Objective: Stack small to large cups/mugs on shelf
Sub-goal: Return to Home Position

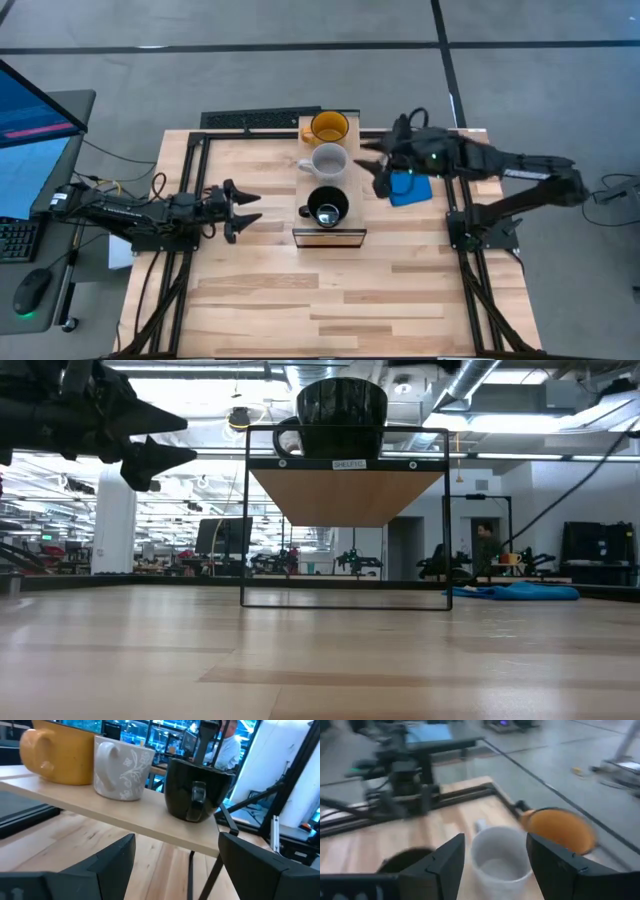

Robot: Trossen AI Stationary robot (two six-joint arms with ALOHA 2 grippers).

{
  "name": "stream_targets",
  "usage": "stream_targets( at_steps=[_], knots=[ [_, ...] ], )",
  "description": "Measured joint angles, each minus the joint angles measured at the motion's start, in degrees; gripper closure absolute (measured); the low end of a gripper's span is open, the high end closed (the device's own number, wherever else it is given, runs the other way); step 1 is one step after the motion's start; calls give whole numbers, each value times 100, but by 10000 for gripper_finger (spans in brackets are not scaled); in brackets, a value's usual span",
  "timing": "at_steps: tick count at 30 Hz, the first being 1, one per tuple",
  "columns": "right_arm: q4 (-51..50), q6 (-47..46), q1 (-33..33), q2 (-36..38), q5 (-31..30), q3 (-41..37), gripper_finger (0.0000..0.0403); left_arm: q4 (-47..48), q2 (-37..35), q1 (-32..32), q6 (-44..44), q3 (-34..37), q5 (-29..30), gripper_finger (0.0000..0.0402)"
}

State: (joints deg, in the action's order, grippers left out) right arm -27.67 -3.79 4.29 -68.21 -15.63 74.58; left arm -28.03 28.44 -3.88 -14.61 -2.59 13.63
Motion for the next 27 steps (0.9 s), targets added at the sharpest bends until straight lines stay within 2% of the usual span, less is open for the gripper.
stream_targets(
  at_steps=[3, 8, 13, 20, 27],
  knots=[
    [1005, 76, 107, 565, 493, -1307, 168, 0, 1, 0, 0, 0, 127, 125],
    [2463, -102, 110, 1326, 560, -3146, 168, 1, 1, 0, -2, 0, 278, 125],
    [3707, -270, 108, 2086, 821, -4522, 168, 5, 1, 0, -2, 0, 545, 125],
    [4785, -332, 108, 2923, 971, -5858, 168, 39, 1, 0, 44, 0, 879, 125],
    [5090, -397, 108, 3604, 1132, -6622, 168, 37, 1, 0, 87, 0, 1423, 125]
  ],
)
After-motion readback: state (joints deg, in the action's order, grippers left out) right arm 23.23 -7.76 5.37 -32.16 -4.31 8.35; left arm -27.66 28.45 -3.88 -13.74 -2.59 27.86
